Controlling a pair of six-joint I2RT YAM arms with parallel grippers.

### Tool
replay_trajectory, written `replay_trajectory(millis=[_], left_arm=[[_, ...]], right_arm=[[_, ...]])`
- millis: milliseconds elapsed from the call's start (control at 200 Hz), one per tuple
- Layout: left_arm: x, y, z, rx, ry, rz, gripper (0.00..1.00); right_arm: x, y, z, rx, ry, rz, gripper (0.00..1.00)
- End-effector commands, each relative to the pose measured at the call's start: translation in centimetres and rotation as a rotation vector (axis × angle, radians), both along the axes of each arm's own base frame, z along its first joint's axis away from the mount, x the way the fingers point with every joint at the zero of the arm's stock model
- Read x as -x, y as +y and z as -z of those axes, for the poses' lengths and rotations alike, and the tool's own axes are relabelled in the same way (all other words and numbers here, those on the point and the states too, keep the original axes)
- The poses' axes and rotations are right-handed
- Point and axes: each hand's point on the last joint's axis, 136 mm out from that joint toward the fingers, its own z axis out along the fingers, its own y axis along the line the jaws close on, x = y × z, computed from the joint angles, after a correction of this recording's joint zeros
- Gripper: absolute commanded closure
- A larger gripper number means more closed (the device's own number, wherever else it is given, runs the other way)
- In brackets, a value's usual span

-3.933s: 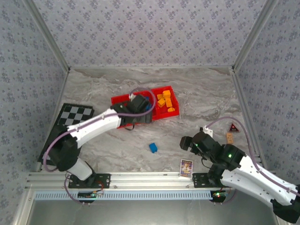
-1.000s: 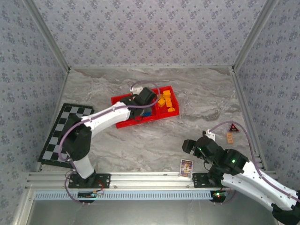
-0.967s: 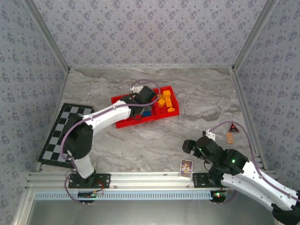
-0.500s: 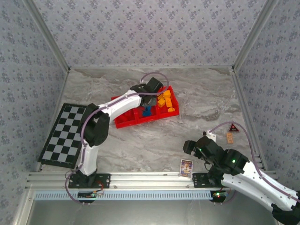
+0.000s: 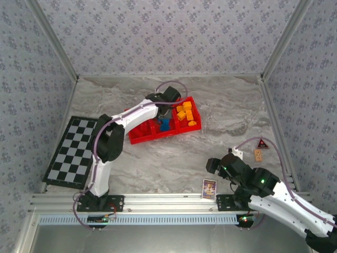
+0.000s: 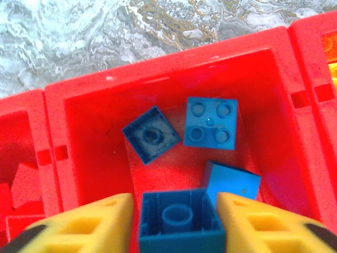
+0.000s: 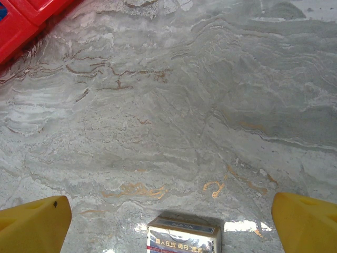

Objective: Sort the legos into containers by color
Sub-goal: Place the lego in the container, then reset both arms

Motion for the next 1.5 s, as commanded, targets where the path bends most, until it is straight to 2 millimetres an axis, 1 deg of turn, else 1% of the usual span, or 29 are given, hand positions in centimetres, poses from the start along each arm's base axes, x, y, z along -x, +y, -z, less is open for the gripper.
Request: replay_trajectory(millis=[0,40,55,120,220,300,335,480,500,515,585,710,850,975,1054,1129,1169,1184,1224,1304,1379,1429,1494], left_arm=[[-0.2,0.1,-1.0,0.014,-0.029,0.017,0.45],[-0.1,0.3,-1.3,0.018,-0.034,0.022,0.40],[-0.3,0.0,-1.6,0.035,-0.055,0.025,0.39],[-0.3,-0.1,-2.6,0.061,-0.086,0.036,0.35],[-0.2,0.1,-4.6,0.112,-0.141,0.053,0.28],[0.3,0.7,-6.3,0.146,-0.190,0.059,0.23],[0.5,1.0,-7.2,0.162,-0.214,0.063,0.19],[2.2,2.8,-10.0,0.220,-0.305,0.107,0.06],[2.4,3.1,-10.5,0.231,-0.321,0.116,0.01],[2.7,3.3,-10.5,0.237,-0.327,0.125,0.00],[3.8,4.2,-11.8,0.264,-0.387,0.174,0.00],[6.1,6.4,-13.9,0.256,-0.543,0.243,0.00],[8.3,9.2,-15.4,0.192,-0.701,0.273,0.00],[10.8,10.3,-17.4,0.256,-0.869,0.313,0.00],[12.0,11.6,-17.2,0.243,-0.927,0.313,0.00],[12.8,12.9,-15.9,0.193,-0.915,0.299,0.00],[13.2,13.6,-15.1,0.167,-0.903,0.292,0.00],[13.4,13.8,-14.9,0.159,-0.900,0.288,0.00],[13.7,14.5,-14.4,0.148,-0.904,0.270,0.00],[14.6,15.6,-14.0,0.158,-0.936,0.240,0.00],[15.4,16.4,-13.7,0.151,-0.975,0.230,0.00],[15.8,17.4,-13.3,0.130,-0.992,0.205,0.00],[16.3,18.7,-12.8,0.103,-1.002,0.163,0.00]], right_arm=[[0.0,-0.4,-0.7,0.002,-0.007,0.009,0.00],[0.0,-0.4,-0.6,0.003,-0.005,0.008,0.00],[0.1,-0.4,-0.6,0.003,-0.004,0.009,0.00],[0.1,-0.4,-0.7,0.003,-0.005,0.010,0.00],[0.1,-0.5,-0.6,0.009,-0.003,0.014,0.00],[0.2,-0.7,-0.5,0.013,0.002,0.017,0.00],[0.2,-0.7,-0.4,0.014,0.003,0.018,0.00],[0.1,-0.6,-0.5,0.016,-0.001,0.013,0.00],[0.1,-0.6,-0.5,0.015,-0.003,0.013,0.00],[0.0,-0.6,-0.6,0.015,-0.005,0.014,0.00],[-0.2,-0.5,-0.9,0.018,-0.024,0.000,0.00],[-1.2,-0.5,-2.5,0.061,-0.078,-0.024,0.00],[-3.1,0.2,-4.9,0.103,-0.165,-0.054,0.00],[-5.3,1.0,-6.7,0.143,-0.243,-0.094,0.00],[-6.8,0.8,-7.5,0.179,-0.270,-0.094,0.00],[-8.2,0.7,-8.5,0.246,-0.339,-0.155,0.00],[-8.9,0.3,-8.8,0.275,-0.376,-0.159,0.00],[-9.5,0.2,-9.3,0.282,-0.415,-0.148,0.00],[-10.4,-0.2,-10.2,0.298,-0.485,-0.134,0.00],[-11.8,-0.9,-11.4,0.343,-0.613,-0.117,0.01],[-12.9,-2.3,-12.3,0.424,-0.720,-0.066,0.01],[-13.5,-3.6,-12.1,0.491,-0.762,-0.024,0.01],[-14.3,-5.9,-11.5,0.564,-0.772,0.063,0.01]])
